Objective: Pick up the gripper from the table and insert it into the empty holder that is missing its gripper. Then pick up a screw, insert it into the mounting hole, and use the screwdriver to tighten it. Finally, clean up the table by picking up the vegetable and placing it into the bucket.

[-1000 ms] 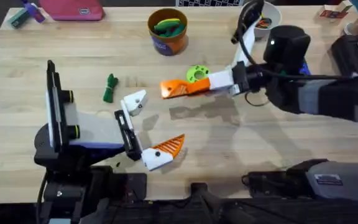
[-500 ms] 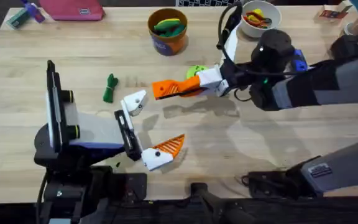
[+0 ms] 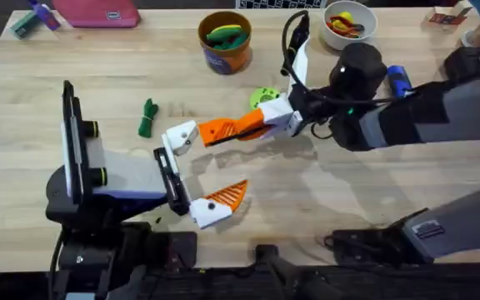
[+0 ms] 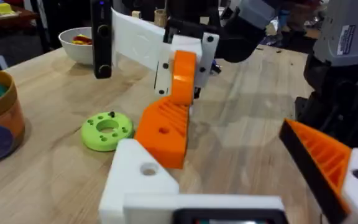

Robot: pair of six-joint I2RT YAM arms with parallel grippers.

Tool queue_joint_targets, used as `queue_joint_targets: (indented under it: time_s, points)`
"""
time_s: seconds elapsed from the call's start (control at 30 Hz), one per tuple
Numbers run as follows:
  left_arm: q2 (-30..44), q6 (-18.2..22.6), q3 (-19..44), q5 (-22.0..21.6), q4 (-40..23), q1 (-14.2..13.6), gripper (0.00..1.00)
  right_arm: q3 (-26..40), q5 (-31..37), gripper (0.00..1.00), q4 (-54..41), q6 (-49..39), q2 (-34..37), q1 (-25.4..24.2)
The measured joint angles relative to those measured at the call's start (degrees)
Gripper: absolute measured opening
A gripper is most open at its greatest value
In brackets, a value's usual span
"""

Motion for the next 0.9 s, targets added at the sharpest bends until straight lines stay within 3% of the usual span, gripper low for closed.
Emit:
queue_joint_targets:
  time_s: [0.4, 0.9]
  points:
    - [0.0, -0.02, 0.0, 0.0, 0.0, 0.0, 0.985, 0.0, -4.74, 0.009, 0.18, 2.48, 0.0, 0.36]
    - [0.02, -0.02, 0.0, -0.02, 0.0, 0.0, 0.986, 2.51, -4.83, 0.009, -1.43, 3.18, 0.0, 1.86]
